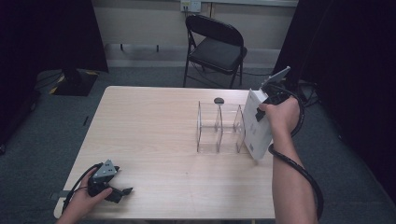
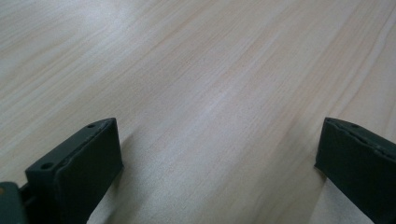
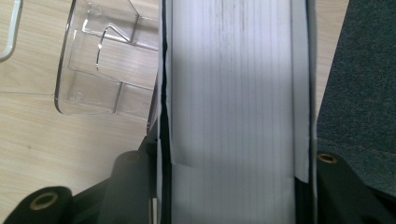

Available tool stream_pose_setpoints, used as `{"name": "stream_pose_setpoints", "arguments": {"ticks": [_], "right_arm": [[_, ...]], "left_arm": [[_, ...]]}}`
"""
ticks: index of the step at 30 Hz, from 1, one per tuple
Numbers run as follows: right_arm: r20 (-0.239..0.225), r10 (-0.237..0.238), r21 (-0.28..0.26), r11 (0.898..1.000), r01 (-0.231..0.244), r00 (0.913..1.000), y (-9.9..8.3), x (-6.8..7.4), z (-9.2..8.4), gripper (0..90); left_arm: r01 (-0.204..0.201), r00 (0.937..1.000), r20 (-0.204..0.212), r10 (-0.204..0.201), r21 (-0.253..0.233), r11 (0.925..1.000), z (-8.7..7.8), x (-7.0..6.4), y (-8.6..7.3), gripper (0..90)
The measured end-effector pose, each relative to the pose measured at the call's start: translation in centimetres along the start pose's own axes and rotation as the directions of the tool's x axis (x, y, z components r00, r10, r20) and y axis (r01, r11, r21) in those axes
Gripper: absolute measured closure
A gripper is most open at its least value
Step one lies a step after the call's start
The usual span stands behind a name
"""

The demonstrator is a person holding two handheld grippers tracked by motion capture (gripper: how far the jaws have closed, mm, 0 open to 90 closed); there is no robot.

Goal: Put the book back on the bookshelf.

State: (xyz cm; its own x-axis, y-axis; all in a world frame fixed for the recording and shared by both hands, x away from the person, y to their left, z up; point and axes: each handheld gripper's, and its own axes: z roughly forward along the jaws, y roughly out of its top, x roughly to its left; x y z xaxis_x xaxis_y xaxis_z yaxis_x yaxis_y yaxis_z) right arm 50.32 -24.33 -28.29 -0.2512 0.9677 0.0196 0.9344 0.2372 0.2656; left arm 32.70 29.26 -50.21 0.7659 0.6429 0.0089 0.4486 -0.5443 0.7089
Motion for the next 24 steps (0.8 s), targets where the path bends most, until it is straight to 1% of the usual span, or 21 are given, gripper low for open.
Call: {"name": "stream_pose_setpoints", "arguments": {"ticks": [4, 5, 7, 14, 15, 16, 17, 18, 19, 20, 22, 24], "right_arm": [[-0.007, 0.017, -0.009, 1.0, -0.017, 0.9998, 0.2, -0.1, 0.3, 52.6], [-0.009, 0.014, -0.012, 1.0, -0.014, 0.9999, 0.3, -0.1, 0.4, 52.6], [-0.004, 0.019, -0.015, 1.0, -0.019, 0.9998, 0.4, -0.1, 0.5, 52.6], [-0.007, 0.036, -0.02, 0.999, -0.036, 0.9993, 0.9, 0.0, 1.1, 52.5], [-0.006, 0.043, -0.028, 0.999, -0.043, 0.9991, 1.0, 0.1, 1.3, 52.5], [-0.004, 0.038, -0.023, 0.999, -0.038, 0.9993, 1.1, 0.1, 1.4, 52.5], [0.0, 0.041, -0.029, 0.999, -0.041, 0.9992, 1.1, 0.2, 1.5, 52.5], [0.012, 0.041, -0.051, 0.998, -0.041, 0.9991, 1.1, 0.4, 1.6, 52.4], [0.02, 0.035, -0.044, 0.998, -0.034, 0.9992, 1.2, 0.6, 1.8, 52.4], [0.024, 0.039, -0.04, 0.998, -0.038, 0.999, 1.3, 0.6, 1.9, 52.4], [0.016, 0.05, -0.042, 0.998, -0.049, 0.9986, 1.4, 0.6, 2.1, 52.4], [0.019, 0.047, -0.048, 0.998, -0.046, 0.9987, 1.5, 0.7, 2.1, 52.3]], "left_arm": [[0.0, 1.0, 0.0, 0.0, 0.0, 1.0, 0.0, 0.0, 0.0, 0.0], [0.0, 1.0, -0.001, 0.0, 0.0, 1.0, 0.0, 0.0, 0.0, 0.0], [-0.001, 1.0, 0.0, 0.001, 0.0, 1.0, 0.0, 0.0, 0.0, 0.0], [-0.002, 1.0, 0.006, 0.002, 0.0, 1.0, 0.0, 0.0, 0.0, 0.0], [-0.002, 1.0, 0.006, 0.002, 0.0, 1.0, 0.0, 0.0, 0.0, 0.0], [-0.002, 1.0, 0.006, 0.002, 0.0, 1.0, 0.0, 0.0, 0.0, 0.0], [-0.002, 1.0, 0.007, 0.002, 0.0, 1.0, 0.0, 0.0, 0.0, 0.0], [-0.002, 1.0, 0.007, 0.002, 0.0, 1.0, 0.0, 0.0, 0.0, 0.0], [-0.002, 1.0, 0.006, 0.002, 0.0, 1.0, 0.0, 0.0, 0.0, 0.0], [-0.002, 1.0, 0.008, 0.002, 0.0, 1.0, 0.0, 0.0, 0.0, 0.0], [-0.002, 1.0, 0.006, 0.002, 0.0, 1.0, 0.0, 0.0, 0.0, 0.0], [-0.002, 1.0, 0.007, 0.002, 0.0, 1.0, 0.0, 0.0, 0.0, 0.0]]}}
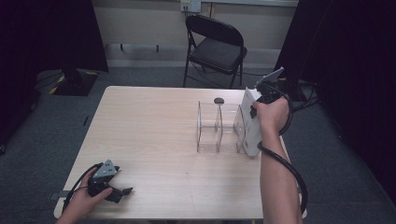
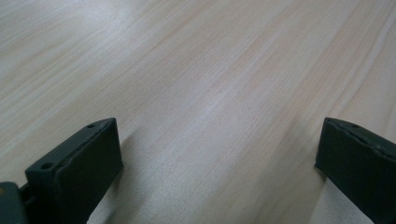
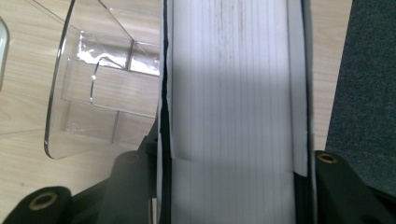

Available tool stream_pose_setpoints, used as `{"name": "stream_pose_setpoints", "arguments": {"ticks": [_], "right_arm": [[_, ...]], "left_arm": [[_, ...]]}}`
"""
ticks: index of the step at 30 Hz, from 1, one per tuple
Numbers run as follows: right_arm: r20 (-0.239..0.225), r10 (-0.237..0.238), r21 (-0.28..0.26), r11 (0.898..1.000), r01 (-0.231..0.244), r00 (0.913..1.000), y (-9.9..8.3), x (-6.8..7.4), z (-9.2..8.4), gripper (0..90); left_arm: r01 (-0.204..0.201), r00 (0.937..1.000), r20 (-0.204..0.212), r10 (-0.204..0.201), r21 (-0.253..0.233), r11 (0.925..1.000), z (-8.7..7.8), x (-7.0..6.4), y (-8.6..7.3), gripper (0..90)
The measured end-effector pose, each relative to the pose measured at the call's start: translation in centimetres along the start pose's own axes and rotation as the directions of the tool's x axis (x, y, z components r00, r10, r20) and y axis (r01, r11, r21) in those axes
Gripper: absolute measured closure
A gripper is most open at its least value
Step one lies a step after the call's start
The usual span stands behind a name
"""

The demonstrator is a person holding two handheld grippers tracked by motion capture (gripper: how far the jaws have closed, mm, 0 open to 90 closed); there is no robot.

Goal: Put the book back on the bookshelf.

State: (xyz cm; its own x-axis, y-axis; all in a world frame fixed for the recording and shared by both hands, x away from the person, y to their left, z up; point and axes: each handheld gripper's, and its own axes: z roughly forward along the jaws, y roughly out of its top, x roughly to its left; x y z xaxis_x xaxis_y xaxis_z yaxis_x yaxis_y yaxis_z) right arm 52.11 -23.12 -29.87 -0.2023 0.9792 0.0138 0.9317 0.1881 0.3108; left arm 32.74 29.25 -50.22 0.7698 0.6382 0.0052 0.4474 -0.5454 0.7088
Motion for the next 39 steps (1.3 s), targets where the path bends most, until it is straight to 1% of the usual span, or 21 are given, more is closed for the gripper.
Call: {"name": "stream_pose_setpoints", "arguments": {"ticks": [5, 10, 12, 14, 21, 24, 27, 28, 30, 32, 34, 36, 39], "right_arm": [[0.007, 0.003, -0.008, 1.0, -0.003, 1.0, -0.2, 0.1, 0.1, 52.0], [0.01, 0.005, 0.002, 1.0, -0.005, 0.9999, -0.6, 0.2, 0.3, 51.6], [0.01, 0.0, 0.003, 1.0, 0.0, 0.9999, -0.7, 0.3, 0.4, 51.3], [0.01, -0.008, -0.015, 1.0, 0.008, 0.9999, -0.9, 0.3, 0.5, 51.1], [0.006, -0.013, -0.004, 1.0, 0.013, 0.9999, -1.0, 0.2, 0.4, 49.7], [0.001, -0.003, 0.0, 1.0, 0.003, 1.0, -1.0, 0.1, 0.4, 48.1], [-0.031, 0.029, -0.01, 1.0, -0.03, 0.9991, -1.2, -0.2, 0.3, 45.0], [-0.032, 0.036, -0.005, 0.999, -0.036, 0.9989, -1.3, -0.3, 0.2, 44.4], [-0.032, 0.034, 0.007, 0.999, -0.033, 0.9989, -1.5, -0.3, 0.1, 42.7], [-0.029, 0.028, -0.009, 1.0, -0.029, 0.9992, -1.7, -0.3, -0.1, 41.5], [-0.032, 0.036, -0.006, 0.999, -0.037, 0.9988, -1.9, -0.4, -0.4, 39.2], [-0.045, 0.051, -0.013, 0.999, -0.052, 0.9977, -2.2, -0.5, -0.6, 38.6], [-0.04, 0.046, -0.015, 0.999, -0.047, 0.9981, -2.5, -0.5, -1.0, 37.7]], "left_arm": [[0.0, 1.0, 0.0, 0.0, 0.0, 1.0, 0.0, 0.0, 0.0, 0.0], [0.0, 1.0, 0.0, 0.0, 0.0, 1.0, 0.0, 0.0, 0.0, 0.0], [0.0, 1.0, 0.0, 0.0, 0.0, 1.0, 0.0, 0.0, 0.0, 0.0], [0.0, 1.0, 0.001, 0.0, 0.0, 1.0, 0.0, 0.0, 0.0, 0.0], [-0.001, 1.0, 0.001, 0.001, 0.0, 1.0, 0.0, 0.0, 0.0, 0.0], [0.0, 1.0, 0.0, 0.0, 0.001, 1.0, 0.0, 0.0, 0.0, 0.0], [-0.001, 1.0, 0.001, 0.001, 0.0, 1.0, 0.0, 0.0, 0.0, 0.0], [0.008, 1.0, 0.005, -0.008, -0.001, 1.0, 0.0, 0.0, 0.0, 0.0], [0.002, 1.0, 0.003, -0.002, -0.001, 1.0, 0.0, 0.0, 0.0, 0.0], [0.01, 0.9999, 0.005, -0.01, -0.001, 0.9999, 0.0, -0.1, 0.0, 0.0], [0.009, 0.9999, 0.006, -0.009, -0.002, 1.0, 0.0, -0.1, 0.0, 0.0], [0.008, 1.0, 0.005, -0.008, 0.001, 1.0, 0.0, 0.0, 0.0, 0.0], [0.005, 1.0, 0.007, -0.005, 0.002, 1.0, 0.0, 0.0, 0.0, 0.0]]}}
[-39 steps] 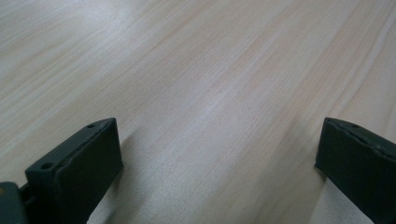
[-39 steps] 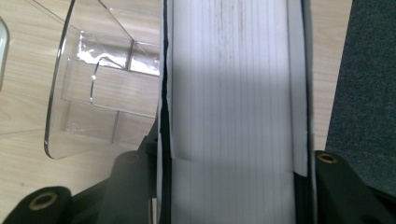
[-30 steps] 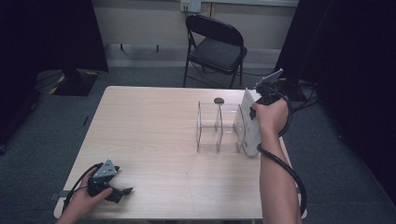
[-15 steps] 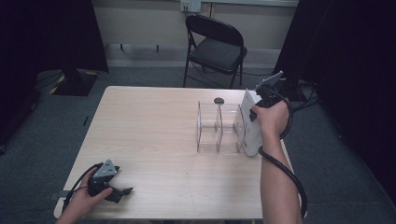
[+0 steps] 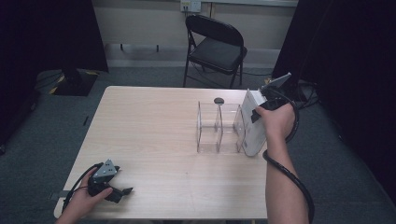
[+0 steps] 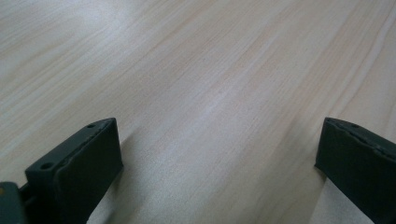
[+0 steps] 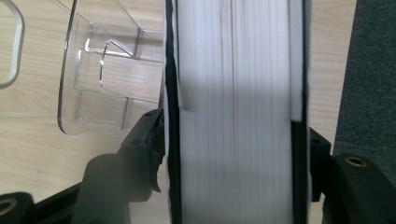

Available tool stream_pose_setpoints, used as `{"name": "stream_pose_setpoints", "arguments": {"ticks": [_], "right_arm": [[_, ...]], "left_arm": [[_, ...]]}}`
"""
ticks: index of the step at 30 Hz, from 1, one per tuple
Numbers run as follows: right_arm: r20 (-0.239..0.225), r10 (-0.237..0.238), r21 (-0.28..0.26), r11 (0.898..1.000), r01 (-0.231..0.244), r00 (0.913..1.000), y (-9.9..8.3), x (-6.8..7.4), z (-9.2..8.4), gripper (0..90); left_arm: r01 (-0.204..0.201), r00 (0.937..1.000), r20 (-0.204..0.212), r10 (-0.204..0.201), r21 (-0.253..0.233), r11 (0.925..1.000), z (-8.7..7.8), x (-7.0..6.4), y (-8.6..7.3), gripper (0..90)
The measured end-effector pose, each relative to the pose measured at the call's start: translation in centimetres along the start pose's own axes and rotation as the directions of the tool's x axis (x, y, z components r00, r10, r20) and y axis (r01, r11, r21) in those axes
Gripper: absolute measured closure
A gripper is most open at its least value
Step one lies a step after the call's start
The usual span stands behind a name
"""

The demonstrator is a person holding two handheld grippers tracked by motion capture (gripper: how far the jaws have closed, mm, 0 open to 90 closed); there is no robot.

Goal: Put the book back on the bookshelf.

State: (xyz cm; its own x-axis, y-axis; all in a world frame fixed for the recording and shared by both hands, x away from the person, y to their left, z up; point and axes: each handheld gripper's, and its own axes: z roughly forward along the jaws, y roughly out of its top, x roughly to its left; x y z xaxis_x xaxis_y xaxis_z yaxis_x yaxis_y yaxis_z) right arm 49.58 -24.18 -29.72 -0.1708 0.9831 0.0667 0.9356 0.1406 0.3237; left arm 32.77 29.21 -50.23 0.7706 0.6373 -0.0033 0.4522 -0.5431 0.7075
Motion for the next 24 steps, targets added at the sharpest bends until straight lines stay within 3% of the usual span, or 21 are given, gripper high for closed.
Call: {"name": "stream_pose_setpoints", "arguments": {"ticks": [24], "right_arm": [[-0.006, -0.025, -0.033, 0.999, 0.024, 0.9997, -2.0, 0.3, -1.4, 28.2]], "left_arm": [[-0.004, 1.0, 0.0, 0.004, 0.002, 1.0, 0.0, 0.0, 0.0, 0.0]]}}
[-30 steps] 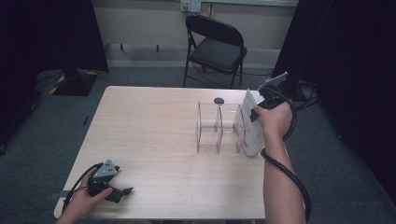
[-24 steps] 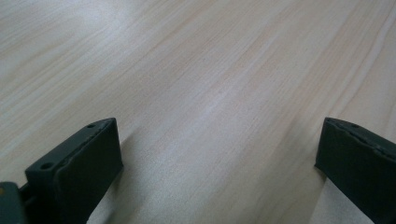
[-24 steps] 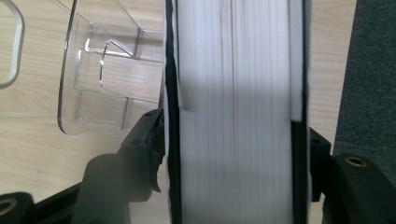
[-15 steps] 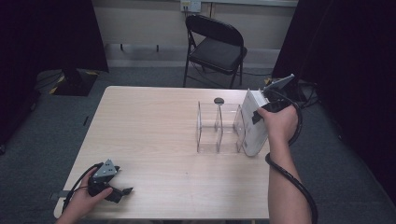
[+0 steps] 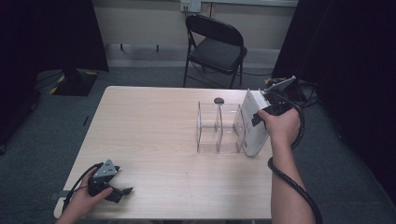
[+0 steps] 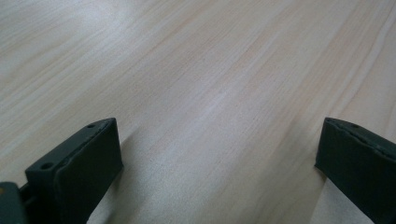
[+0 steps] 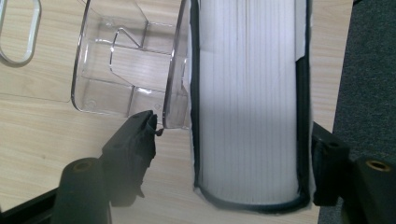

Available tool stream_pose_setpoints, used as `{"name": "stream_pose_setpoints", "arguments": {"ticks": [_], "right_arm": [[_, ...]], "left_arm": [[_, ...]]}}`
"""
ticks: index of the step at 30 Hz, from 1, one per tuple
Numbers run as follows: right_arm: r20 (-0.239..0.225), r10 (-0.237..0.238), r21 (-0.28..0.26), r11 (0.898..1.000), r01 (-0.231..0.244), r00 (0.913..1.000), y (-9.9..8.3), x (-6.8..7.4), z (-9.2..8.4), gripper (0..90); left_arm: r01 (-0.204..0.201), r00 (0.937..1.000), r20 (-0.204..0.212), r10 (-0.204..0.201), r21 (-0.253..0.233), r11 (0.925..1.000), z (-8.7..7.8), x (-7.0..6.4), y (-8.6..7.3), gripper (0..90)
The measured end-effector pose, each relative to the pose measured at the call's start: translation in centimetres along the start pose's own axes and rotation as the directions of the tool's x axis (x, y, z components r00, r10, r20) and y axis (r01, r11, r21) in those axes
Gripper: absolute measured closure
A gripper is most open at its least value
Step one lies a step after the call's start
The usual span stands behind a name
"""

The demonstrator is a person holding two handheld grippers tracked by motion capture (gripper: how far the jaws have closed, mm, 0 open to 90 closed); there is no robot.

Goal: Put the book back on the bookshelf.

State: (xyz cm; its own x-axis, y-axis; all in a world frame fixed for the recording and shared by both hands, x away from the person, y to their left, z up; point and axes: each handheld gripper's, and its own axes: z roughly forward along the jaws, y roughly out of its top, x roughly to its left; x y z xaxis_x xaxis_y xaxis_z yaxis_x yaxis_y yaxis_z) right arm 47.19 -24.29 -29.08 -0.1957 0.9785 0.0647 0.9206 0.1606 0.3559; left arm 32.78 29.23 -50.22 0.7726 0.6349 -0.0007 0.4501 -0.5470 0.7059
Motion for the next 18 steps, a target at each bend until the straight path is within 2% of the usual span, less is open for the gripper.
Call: {"name": "stream_pose_setpoints", "arguments": {"ticks": [8, 12, 18], "right_arm": [[0.014, -0.01, -0.006, 1.0, 0.01, 0.9999, -0.7, -0.1, -0.2, 24.2], [0.004, -0.003, -0.008, 1.0, 0.003, 1.0, -1.0, -0.3, -0.4, 23.1], [0.009, -0.021, -0.005, 1.0, 0.021, 0.9997, -1.6, -0.3, -0.6, 21.2]], "left_arm": [[0.003, 1.0, -0.001, -0.003, -0.012, 0.9999, 0.1, 0.0, 0.0, 0.0], [0.003, 1.0, -0.001, -0.003, -0.011, 0.9999, 0.1, 0.0, 0.0, 0.0], [0.004, 1.0, -0.001, -0.004, -0.012, 0.9999, 0.1, 0.0, 0.0, 0.0]]}}
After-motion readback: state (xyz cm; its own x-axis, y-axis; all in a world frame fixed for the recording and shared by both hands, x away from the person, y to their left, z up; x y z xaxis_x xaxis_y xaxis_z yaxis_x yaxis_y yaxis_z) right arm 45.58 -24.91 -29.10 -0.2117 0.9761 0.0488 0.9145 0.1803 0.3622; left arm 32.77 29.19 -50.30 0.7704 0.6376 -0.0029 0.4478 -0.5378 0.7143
